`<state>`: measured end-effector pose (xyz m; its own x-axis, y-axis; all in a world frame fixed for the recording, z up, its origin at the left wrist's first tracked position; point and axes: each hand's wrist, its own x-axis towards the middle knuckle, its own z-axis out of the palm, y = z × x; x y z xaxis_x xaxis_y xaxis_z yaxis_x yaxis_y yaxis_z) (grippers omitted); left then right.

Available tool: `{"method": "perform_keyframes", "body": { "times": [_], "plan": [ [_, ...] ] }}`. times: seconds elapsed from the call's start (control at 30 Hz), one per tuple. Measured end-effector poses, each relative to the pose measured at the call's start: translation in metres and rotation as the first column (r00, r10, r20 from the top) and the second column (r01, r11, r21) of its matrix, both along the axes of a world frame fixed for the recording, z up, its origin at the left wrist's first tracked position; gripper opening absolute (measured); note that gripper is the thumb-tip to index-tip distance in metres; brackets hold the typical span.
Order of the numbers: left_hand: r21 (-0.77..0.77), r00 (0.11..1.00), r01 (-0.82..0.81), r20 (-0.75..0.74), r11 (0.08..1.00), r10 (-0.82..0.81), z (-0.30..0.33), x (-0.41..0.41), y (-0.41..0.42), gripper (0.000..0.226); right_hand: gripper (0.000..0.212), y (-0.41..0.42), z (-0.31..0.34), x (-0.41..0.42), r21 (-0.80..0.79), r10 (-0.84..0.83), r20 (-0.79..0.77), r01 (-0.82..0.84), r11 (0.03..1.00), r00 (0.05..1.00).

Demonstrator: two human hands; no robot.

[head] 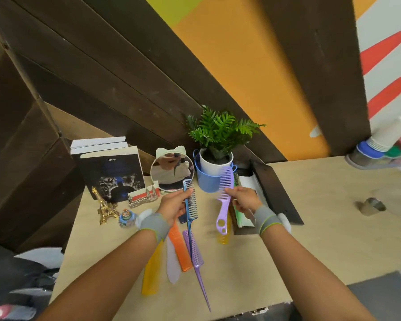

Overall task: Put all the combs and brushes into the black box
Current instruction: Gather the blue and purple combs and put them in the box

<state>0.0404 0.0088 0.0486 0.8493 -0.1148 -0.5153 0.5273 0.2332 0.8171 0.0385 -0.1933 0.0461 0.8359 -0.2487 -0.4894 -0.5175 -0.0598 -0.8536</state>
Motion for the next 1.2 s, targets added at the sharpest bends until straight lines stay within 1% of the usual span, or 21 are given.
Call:
{"method": "perform_keyframes", "body": {
  "times": [0.1,0.23,0.3,0.37,0.47,0.57,0.63,0.7,0.8,0.87,0.93,1.0,1.1,1.13,1.17,1.2],
  "plan": [
    [-0.003,0.999,0.036,0.001,0.999,-0.036,0.005,0.002,-0.018,0.004,0.031,-0.025,0.009,0.002,0.048,-0.056,0.01,0.056,0.997,0.998],
    [-0.024,0.998,0.065,0.013,0.998,-0.065,0.005,0.005,-0.035,0.004,0.028,-0.055,0.006,0.003,0.029,-0.113,-0.002,0.113,0.993,0.994],
    [-0.027,0.997,0.079,0.017,0.996,-0.079,0.005,0.006,-0.045,0.006,0.032,-0.071,0.001,0.008,-0.033,-0.125,-0.013,0.124,0.992,0.992],
    [-0.032,0.996,0.085,0.019,0.996,-0.084,0.005,0.007,-0.052,0.007,0.039,-0.082,-0.002,0.016,-0.138,-0.096,-0.021,0.092,0.986,0.995],
    [-0.044,0.997,0.076,0.023,0.996,-0.075,0.005,0.009,-0.06,0.019,0.042,-0.096,-0.005,0.032,-0.243,-0.085,0.009,0.084,0.966,0.996],
    [-0.053,0.998,0.052,0.022,0.997,-0.051,0.006,0.011,-0.068,0.023,0.043,-0.1,-0.012,0.047,-0.39,0.009,0.009,-0.005,0.921,1.0],
    [-0.058,0.999,0.045,0.021,0.997,-0.044,0.006,0.013,-0.072,0.023,0.036,-0.096,-0.017,0.051,-0.442,0.054,-0.025,-0.059,0.895,0.998],
    [-0.054,0.999,0.039,0.014,0.998,-0.038,0.006,0.015,-0.075,0.019,0.028,-0.093,-0.025,0.054,-0.502,0.099,-0.069,-0.12,0.857,0.993],
    [-0.043,1.0,0.019,-0.004,0.999,-0.019,0.005,0.016,-0.079,0.007,0.028,-0.089,-0.037,0.053,-0.559,0.15,-0.141,-0.204,0.804,0.979],
    [-0.029,1.0,0.008,-0.011,1.0,-0.008,0.003,0.017,-0.081,0.005,0.027,-0.09,-0.043,0.051,-0.567,0.171,-0.2,-0.257,0.783,0.965],
    [-0.022,1.0,0.004,-0.015,1.0,-0.005,0.001,0.018,-0.082,0.006,0.028,-0.092,-0.045,0.051,-0.538,0.155,-0.196,-0.238,0.809,0.968],
    [-0.015,1.0,0.005,-0.021,1.0,-0.005,-0.002,0.019,-0.085,0.006,0.031,-0.094,-0.044,0.051,-0.498,0.133,-0.157,-0.195,0.845,0.979],
    [-0.014,0.999,0.012,-0.029,1.0,-0.013,-0.003,0.019,-0.095,0.004,0.035,-0.101,-0.036,0.051,-0.482,0.095,-0.067,-0.116,0.869,0.993],
    [-0.016,1.0,0.009,-0.028,1.0,-0.01,-0.002,0.019,-0.097,0.005,0.029,-0.098,-0.03,0.049,-0.452,0.094,-0.024,-0.095,0.887,0.995],
    [-0.016,1.0,0.014,-0.022,1.0,-0.014,-0.001,0.019,-0.101,0.006,0.019,-0.097,-0.023,0.048,-0.392,0.088,0.013,-0.075,0.917,0.996],
    [-0.019,1.0,0.021,-0.014,1.0,-0.021,0.001,0.02,-0.104,0.008,0.01,-0.095,-0.015,0.046,-0.298,0.092,0.029,-0.08,0.951,0.995]
  ]
}}
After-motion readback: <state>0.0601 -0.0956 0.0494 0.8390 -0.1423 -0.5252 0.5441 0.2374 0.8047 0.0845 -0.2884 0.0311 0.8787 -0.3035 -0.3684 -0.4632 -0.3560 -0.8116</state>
